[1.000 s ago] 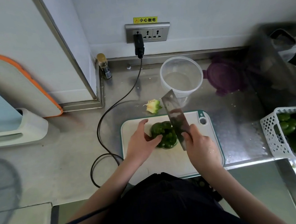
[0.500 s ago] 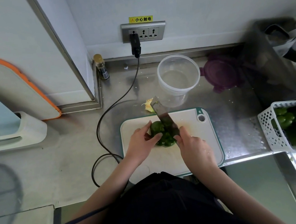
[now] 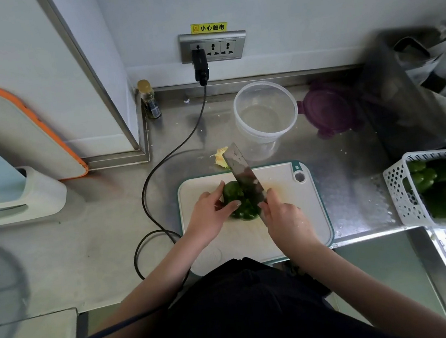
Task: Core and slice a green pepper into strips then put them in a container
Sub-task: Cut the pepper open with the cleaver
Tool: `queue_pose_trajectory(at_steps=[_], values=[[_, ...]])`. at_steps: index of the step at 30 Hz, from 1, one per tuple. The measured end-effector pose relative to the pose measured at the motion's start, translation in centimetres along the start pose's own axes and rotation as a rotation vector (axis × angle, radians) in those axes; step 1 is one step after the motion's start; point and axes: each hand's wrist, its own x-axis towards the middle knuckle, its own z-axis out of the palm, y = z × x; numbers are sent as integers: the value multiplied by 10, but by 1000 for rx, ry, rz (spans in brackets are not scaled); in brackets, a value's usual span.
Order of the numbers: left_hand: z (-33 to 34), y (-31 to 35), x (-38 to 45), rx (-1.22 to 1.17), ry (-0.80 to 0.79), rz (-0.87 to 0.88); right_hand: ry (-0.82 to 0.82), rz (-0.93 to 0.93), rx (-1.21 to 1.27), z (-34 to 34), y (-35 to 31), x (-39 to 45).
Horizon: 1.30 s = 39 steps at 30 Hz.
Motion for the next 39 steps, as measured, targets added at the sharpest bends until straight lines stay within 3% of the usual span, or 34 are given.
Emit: queue_pose_trajectory(at_steps=[7,17,25,32,36,39], values=[[3,1,-2,29,10,35,-109,-2,-55,21,1,8],[2,-1,-3,-9,21,-26,-114,-28,-21,51,9,1],[2,-2,-7,-33,11,-49,-162,-4,-143,57,10,8],[5,-6,-5,-57,36,-18,-176,50,-104,60,16,6],[5,0,-7,-8,47,-24,-126,147,298,59,34,-5],[4,5,-10,-26,21,-19,-101,112,106,62,31,-6]])
